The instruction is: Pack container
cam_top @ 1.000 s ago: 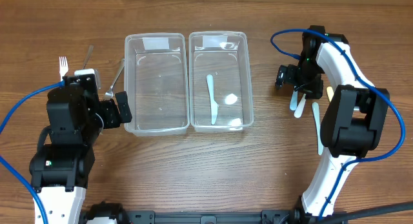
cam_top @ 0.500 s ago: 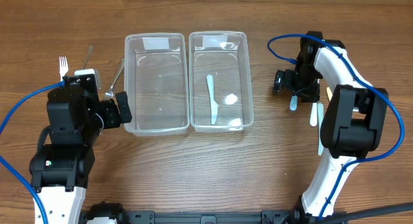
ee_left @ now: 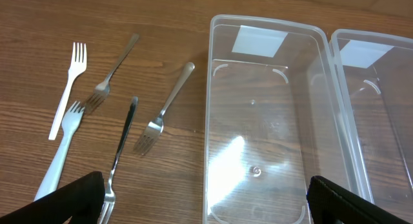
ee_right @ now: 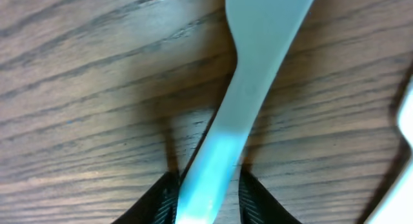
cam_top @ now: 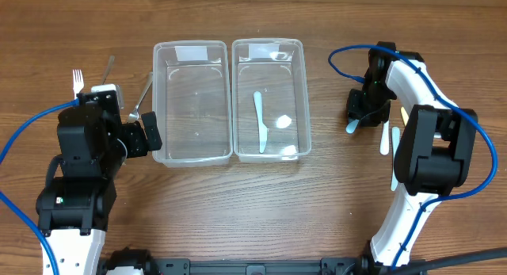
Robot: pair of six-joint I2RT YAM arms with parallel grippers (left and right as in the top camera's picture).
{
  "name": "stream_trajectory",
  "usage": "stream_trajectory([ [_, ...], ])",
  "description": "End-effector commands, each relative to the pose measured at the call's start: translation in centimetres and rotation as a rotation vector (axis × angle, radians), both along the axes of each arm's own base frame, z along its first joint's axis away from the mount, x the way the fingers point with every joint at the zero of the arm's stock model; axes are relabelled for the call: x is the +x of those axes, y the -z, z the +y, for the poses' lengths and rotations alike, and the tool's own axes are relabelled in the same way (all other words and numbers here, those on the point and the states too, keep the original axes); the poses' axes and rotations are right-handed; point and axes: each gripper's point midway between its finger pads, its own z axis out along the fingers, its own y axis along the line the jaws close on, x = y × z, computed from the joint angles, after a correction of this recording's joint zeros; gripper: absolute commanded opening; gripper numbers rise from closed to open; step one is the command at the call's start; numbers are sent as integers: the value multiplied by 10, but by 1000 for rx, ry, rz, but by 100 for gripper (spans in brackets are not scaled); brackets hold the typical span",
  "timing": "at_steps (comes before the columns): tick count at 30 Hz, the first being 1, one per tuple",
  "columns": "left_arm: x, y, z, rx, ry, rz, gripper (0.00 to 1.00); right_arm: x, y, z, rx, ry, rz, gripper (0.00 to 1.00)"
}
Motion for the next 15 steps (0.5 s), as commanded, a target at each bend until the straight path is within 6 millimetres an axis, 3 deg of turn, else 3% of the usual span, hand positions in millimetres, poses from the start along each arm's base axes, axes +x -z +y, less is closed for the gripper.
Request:
stream_trajectory([
  [1,3,-13,0,-2,2,-32,100,-8,6,5,23,3,26,32],
  [15,3,-13,0,-2,2,-33,100,-5,6,6,25,3,17,4],
])
